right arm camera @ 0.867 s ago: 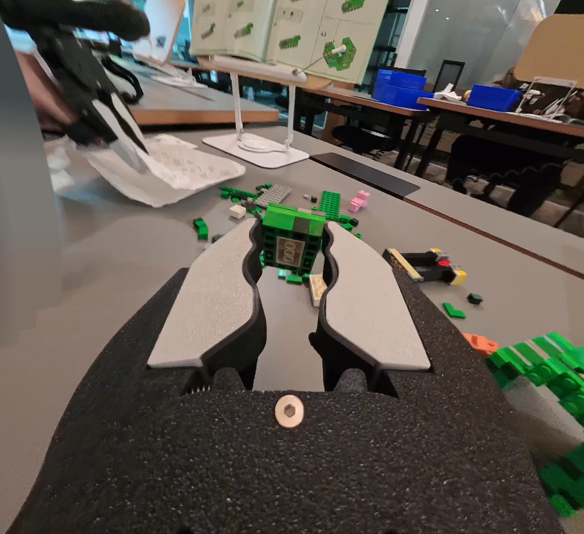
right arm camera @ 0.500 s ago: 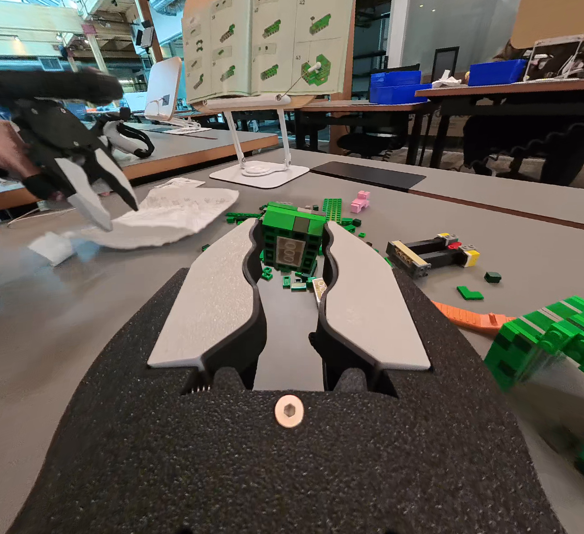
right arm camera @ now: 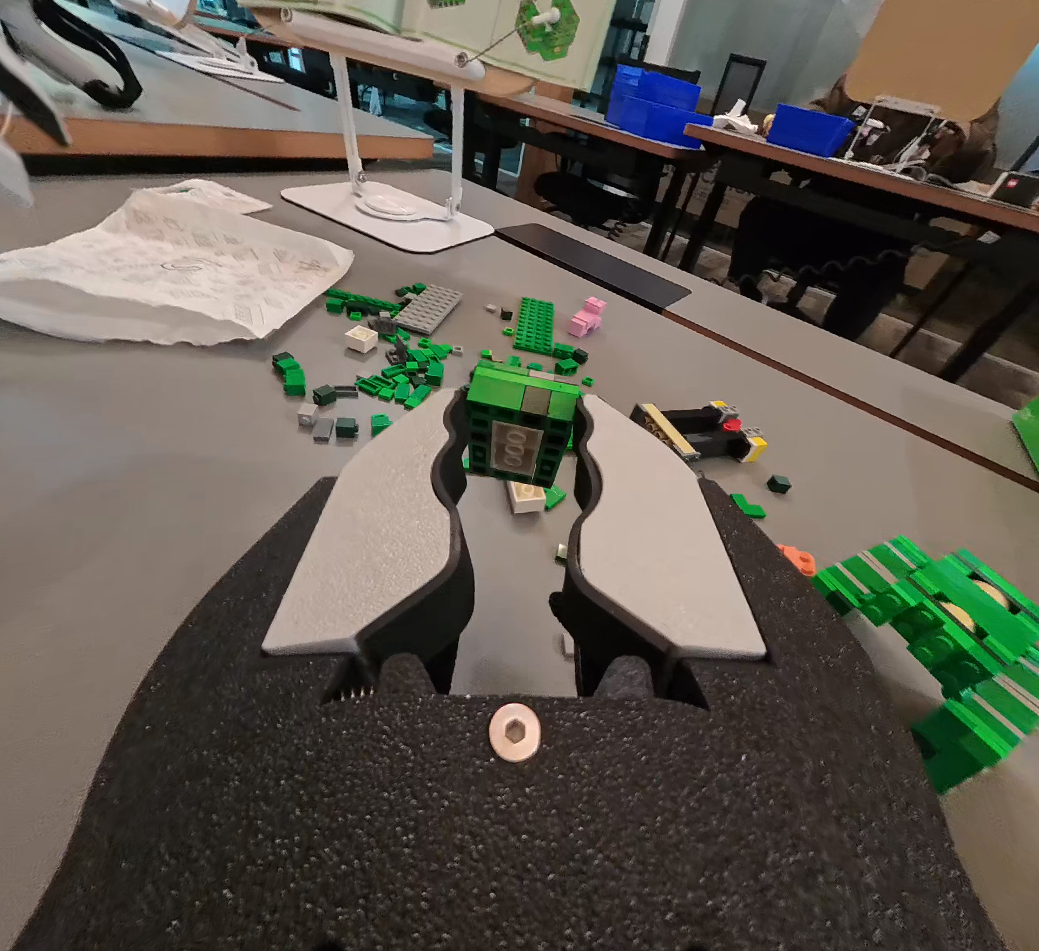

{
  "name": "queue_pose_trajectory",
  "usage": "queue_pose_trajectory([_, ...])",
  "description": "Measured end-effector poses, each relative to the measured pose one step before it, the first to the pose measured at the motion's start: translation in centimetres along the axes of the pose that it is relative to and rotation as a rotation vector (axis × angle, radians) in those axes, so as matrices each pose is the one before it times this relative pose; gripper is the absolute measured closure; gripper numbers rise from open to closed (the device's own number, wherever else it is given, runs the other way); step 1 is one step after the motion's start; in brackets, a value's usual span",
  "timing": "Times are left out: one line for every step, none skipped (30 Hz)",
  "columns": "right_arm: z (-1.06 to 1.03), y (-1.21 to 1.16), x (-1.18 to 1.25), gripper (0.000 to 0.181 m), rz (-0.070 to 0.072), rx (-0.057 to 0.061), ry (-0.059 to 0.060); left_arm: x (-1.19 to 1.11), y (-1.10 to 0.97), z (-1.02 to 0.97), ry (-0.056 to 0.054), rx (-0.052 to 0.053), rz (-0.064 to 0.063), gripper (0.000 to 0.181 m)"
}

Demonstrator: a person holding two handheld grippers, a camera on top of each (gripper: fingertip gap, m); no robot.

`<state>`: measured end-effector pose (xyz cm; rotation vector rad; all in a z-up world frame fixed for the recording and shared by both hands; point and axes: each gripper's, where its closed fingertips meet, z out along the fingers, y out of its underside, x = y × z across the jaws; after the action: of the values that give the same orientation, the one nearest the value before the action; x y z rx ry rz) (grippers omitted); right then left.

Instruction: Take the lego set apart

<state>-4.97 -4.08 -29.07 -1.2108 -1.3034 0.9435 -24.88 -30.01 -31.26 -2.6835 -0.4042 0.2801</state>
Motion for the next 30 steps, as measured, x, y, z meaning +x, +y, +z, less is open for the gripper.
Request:
queue_pose_trajectory([0.057,-0.002,-0.172,0.147,-0.0091,-0.0021,-0.0054,0.345,-1.120,-0.096,0.0191,0.0541,0.0147,0.099])
queue_pose_trajectory([0.055,0.018,-0.181,0.146,-0.0080,-0.0028,-0.0062,0.790,-1.496,-0.052,0.0438,0.0718,0.0220,0.102])
queue_pose_trajectory([0.050,0.030,-0.174,0.147,-0.0088,-0.0038,-0.0069,0.880,-1.933,0.009,0.0431,0.0951,0.0399,0.108])
queue_pose_trajectory([0.030,-0.008,-0.187,0.146,-0.0095,-0.0011,-0.0094,0.725,-2.414,0.096,0.0280,0.1249,0.0476,0.123])
queue_pose_trajectory([0.011,-0.080,-0.249,0.147,-0.0073,0.0034,-0.0135,0.839,-2.521,0.297,0.0353,0.1451,0.0272,0.135])
queue_pose_trajectory([0.003,-0.080,-0.254,0.147,-0.0037,0.0044,-0.0158,1.506,-1.822,0.488,0.0776,0.1105,0.0058,0.138])
queue_pose_trajectory([-0.056,-0.094,-0.317,0.147,-0.0025,0.0047,-0.0212,2.064,-0.955,0.647,0.1116,0.0550,0.0034,0.135])
queue_pose_trajectory([-0.121,-0.121,-0.475,0.146,-0.0012,0.0059,-0.0289,2.004,-0.484,0.882,0.1077,0.0286,0.0091,0.131])
queue_pose_trajectory([-0.113,-0.143,-0.551,0.146,-0.0020,0.0080,-0.0331,1.513,-0.309,1.180,0.0802,0.0258,0.0186,0.127])
queue_pose_trajectory([-0.104,-0.157,-0.626,0.146,-0.0049,0.0112,-0.0387,1.146,-0.190,1.401,0.0599,0.0308,0.0316,0.124])
queue_pose_trajectory([-0.019,-0.215,-0.700,0.146,-0.0057,0.0129,-0.0429,1.148,0.073,1.490,0.0633,0.0293,0.0360,0.121])
queue_pose_trajectory([0.054,-0.172,-0.685,0.146,-0.0061,0.0104,-0.0422,1.139,0.435,1.484,0.0631,0.0122,0.0183,0.118])
queue_pose_trajectory([0.129,-0.058,-0.750,0.146,-0.0084,0.0056,-0.0425,1.150,0.719,1.426,0.0631,-0.0161,0.0071,0.110])
queue_pose_trajectory([0.119,0.053,-0.686,0.146,-0.0093,0.0013,-0.0407,1.058,0.737,1.309,0.0558,-0.0256,0.0105,0.101])
queue_pose_trajectory([0.095,0.118,-0.553,0.146,-0.0050,-0.0030,-0.0355,0.677,0.647,1.181,0.0287,-0.0233,0.0113,0.096])
queue_pose_trajectory([0.098,0.146,-0.475,0.146,0.0007,-0.0032,-0.0328,0.433,0.656,1.018,0.0145,-0.0266,0.0123,0.091])
queue_pose_trajectory([0.105,0.062,-0.449,0.146,0.0046,0.0029,-0.0322,0.493,0.600,0.860,0.0181,-0.0264,0.0137,0.088])
queue_pose_trajectory([0.133,-0.087,-0.424,0.146,0.0097,0.0095,-0.0345,0.499,0.539,0.672,0.0177,-0.0282,0.0121,0.086])
queue_pose_trajectory([0.145,-0.181,-0.359,0.147,0.0130,0.0136,-0.0317,0.365,0.350,0.478,0.0063,-0.0242,0.0201,0.086])
queue_pose_trajectory([0.103,-0.205,-0.312,0.147,0.0110,0.0152,-0.0251,0.128,0.059,0.303,-0.0124,-0.0087,0.0310,0.087])
queue_pose_trajectory([0.079,-0.237,-0.226,0.146,0.0080,0.0160,-0.0176,-0.040,-0.160,0.151,-0.0247,0.0044,0.0310,0.090])
queue_pose_trajectory([0.085,-0.250,-0.148,0.146,0.0092,0.0167,-0.0092,-0.088,-0.237,0.063,-0.0246,0.0111,0.0280,0.094])
queue_pose_trajectory([0.058,-0.243,-0.056,0.146,0.0121,0.0162,-0.0056,-0.127,-0.300,-0.006,-0.0237,0.0146,0.0260,0.097])
queue_pose_trajectory([0.033,-0.239,-0.065,0.146,0.0131,0.0155,-0.0086,-0.055,-0.299,-0.061,-0.0158,0.0174,0.0191,0.099])
queue_pose_trajectory([0.014,-0.218,-0.099,0.146,0.0100,0.0151,-0.0102,0.134,-0.248,-0.096,0.0037,0.0163,0.0078,0.101])
queue_pose_trajectory([-0.015,-0.219,-0.108,0.146,0.0070,0.0141,-0.0107,0.256,-0.163,-0.077,0.0207,0.0145,-0.0074,0.104])
queue_pose_trajectory([-0.024,-0.208,-0.158,0.146,0.0088,0.0132,-0.0151,0.280,-0.065,-0.051,0.0280,0.0097,-0.0185,0.105])
queue_pose_trajectory([-0.002,-0.230,-0.164,0.146,0.0112,0.0125,-0.0165,0.225,0.017,-0.046,0.0268,0.0041,-0.0188,0.110])
queue_pose_trajectory([-0.017,-0.242,-0.162,0.146,0.0080,0.0139,-0.0150,0.171,0.015,-0.050,0.0192,0.0025,-0.0109,0.116])
queue_pose_trajectory([-0.005,-0.224,-0.171,0.147,0.0079,0.0139,-0.0169,0.276,-0.035,-0.060,0.0214,0.0040,-0.0005,0.123])
